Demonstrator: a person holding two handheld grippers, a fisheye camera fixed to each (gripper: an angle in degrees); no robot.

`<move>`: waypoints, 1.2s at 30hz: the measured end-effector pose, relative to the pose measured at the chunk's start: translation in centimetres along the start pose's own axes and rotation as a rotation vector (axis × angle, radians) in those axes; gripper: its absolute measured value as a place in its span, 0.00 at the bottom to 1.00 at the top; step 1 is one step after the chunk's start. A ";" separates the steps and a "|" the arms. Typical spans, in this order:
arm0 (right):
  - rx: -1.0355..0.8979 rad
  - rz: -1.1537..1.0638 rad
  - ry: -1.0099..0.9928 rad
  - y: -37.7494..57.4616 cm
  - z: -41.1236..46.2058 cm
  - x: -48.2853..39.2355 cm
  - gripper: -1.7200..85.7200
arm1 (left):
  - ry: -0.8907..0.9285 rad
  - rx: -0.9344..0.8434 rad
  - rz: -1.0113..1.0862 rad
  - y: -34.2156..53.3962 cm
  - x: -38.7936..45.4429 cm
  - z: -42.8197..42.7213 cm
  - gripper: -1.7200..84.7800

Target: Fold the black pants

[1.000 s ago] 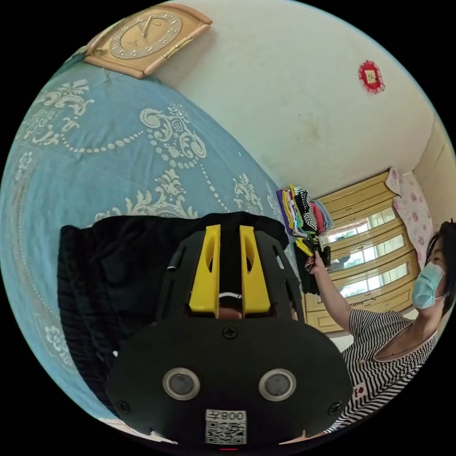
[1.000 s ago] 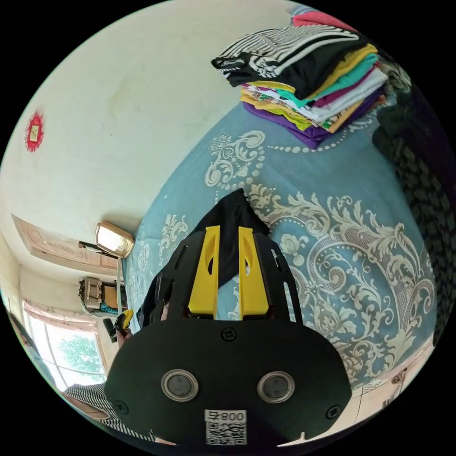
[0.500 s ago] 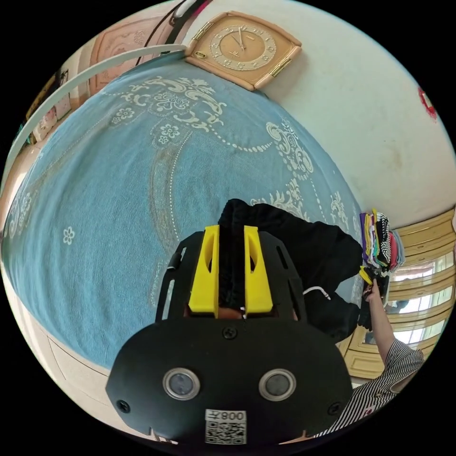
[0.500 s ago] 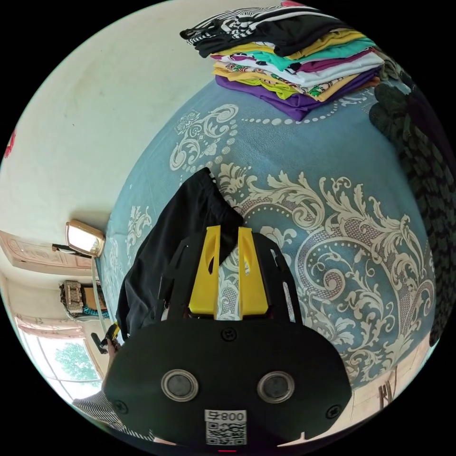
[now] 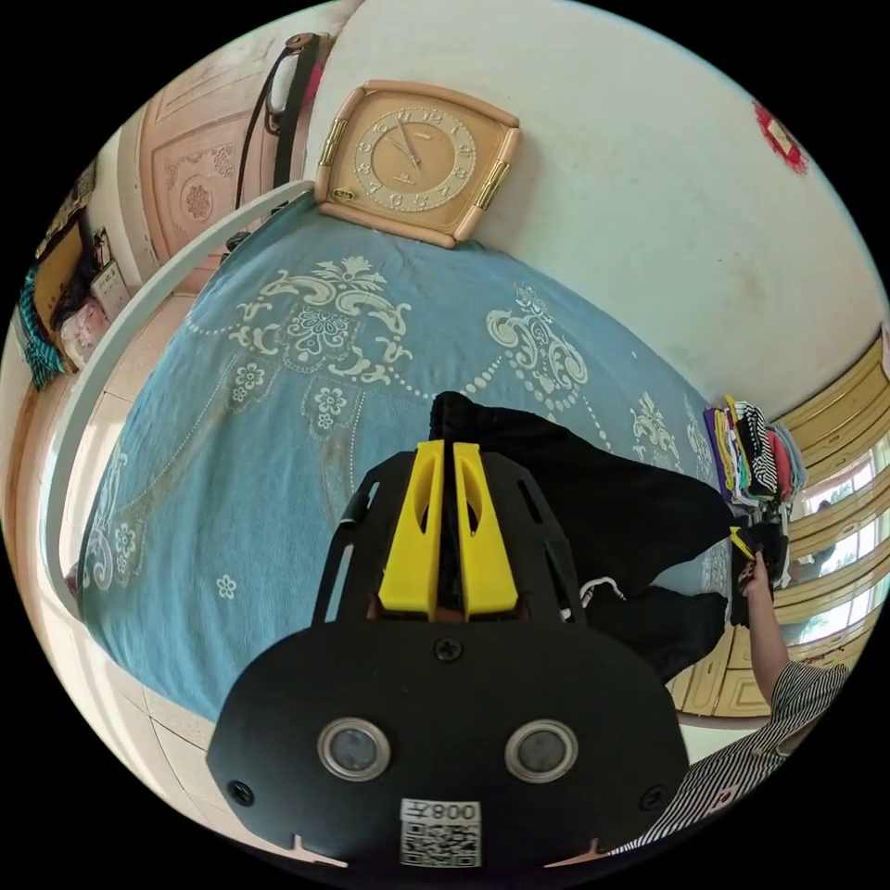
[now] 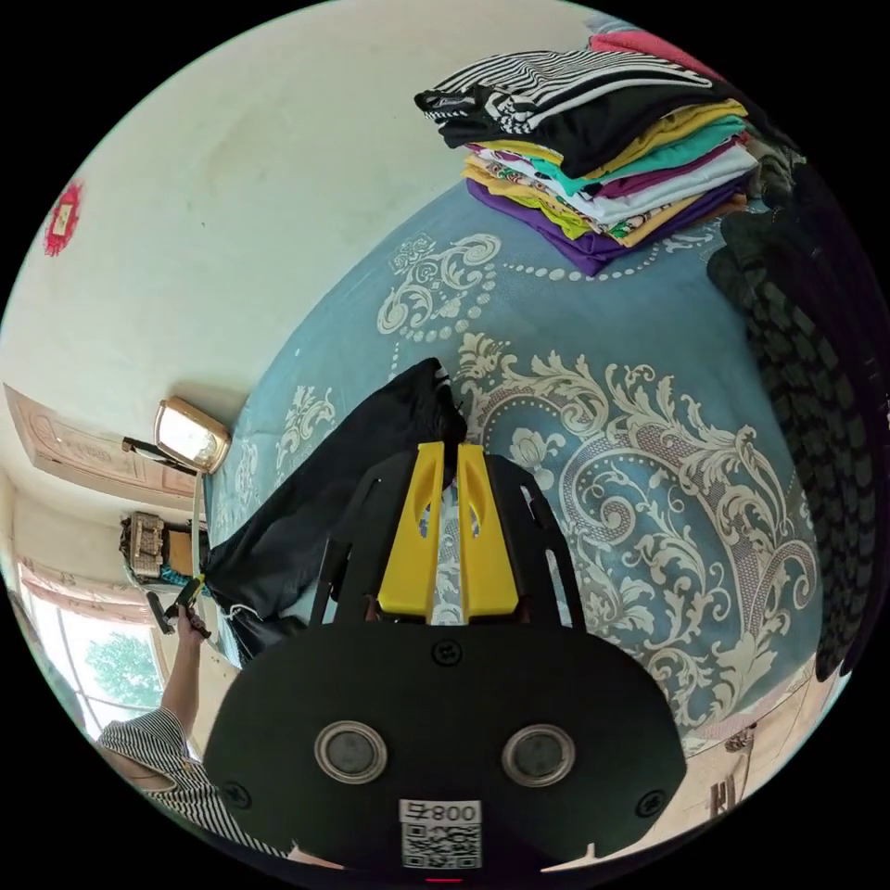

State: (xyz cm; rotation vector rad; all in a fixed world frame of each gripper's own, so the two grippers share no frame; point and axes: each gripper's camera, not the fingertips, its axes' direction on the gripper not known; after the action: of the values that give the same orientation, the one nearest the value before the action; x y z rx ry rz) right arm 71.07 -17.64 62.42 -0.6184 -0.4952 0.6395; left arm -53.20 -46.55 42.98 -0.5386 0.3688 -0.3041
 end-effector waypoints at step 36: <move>-0.276 -0.630 -0.063 11.8 10.6 -22.1 0.02 | 0.118 -0.106 0.429 5.3 12.5 6.8 0.04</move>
State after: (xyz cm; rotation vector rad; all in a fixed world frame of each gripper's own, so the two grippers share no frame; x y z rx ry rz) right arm 44.62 -21.12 57.05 -0.6572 -0.8005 -0.0090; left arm -38.29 -43.93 42.29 -0.5323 0.6047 0.0989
